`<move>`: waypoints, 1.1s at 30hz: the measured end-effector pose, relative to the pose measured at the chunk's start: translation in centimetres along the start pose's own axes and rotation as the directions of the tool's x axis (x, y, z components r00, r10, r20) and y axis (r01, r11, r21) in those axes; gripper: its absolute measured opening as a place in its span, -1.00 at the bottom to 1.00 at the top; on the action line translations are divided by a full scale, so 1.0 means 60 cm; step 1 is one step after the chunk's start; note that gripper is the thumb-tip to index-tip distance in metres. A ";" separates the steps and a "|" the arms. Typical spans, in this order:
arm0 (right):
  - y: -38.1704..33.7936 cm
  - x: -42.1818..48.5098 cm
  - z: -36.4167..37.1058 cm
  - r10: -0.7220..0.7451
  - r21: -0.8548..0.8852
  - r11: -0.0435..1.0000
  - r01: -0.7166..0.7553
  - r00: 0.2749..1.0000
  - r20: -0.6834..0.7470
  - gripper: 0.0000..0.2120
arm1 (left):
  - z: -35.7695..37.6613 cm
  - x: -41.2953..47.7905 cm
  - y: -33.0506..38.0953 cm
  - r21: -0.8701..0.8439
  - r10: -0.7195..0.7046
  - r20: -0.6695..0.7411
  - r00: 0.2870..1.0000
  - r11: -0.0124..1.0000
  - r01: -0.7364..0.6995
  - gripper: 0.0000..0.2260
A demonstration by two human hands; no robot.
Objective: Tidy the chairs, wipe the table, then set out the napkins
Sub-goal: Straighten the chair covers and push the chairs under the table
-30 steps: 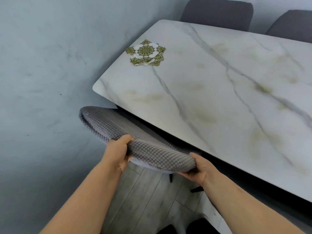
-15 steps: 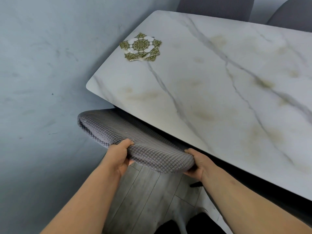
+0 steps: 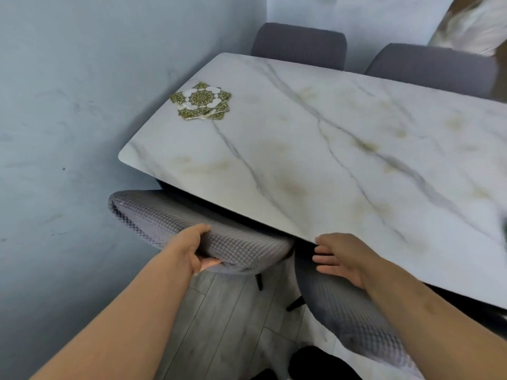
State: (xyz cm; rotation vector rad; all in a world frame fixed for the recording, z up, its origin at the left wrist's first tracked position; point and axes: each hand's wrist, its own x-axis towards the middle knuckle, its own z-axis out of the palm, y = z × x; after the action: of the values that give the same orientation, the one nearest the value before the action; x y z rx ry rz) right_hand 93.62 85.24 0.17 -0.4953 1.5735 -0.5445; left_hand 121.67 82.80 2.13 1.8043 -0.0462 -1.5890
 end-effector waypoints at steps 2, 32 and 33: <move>0.006 -0.028 -0.039 -0.053 -0.061 0.997 0.051 0.998 -0.039 -0.73 | 0.011 -0.004 -0.004 -0.019 -0.004 0.003 1.000 1.000 0.004 -0.87; 0.174 -0.114 -0.073 -0.539 -0.938 0.089 0.334 0.808 0.236 -0.44 | 0.003 0.002 -0.007 0.035 0.009 0.004 1.000 0.999 -0.009 -0.86; 0.173 -0.113 -0.070 -0.549 -0.936 0.094 0.339 0.802 0.235 -0.46 | 0.000 0.012 -0.002 0.056 0.021 -0.005 1.000 0.998 -0.020 -0.81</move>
State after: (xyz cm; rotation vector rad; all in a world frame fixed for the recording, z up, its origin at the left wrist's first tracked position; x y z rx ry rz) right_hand 89.96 97.78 -0.61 -2.0466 1.7861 0.0715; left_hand 121.81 82.58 1.42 1.8452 -0.1068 -1.5825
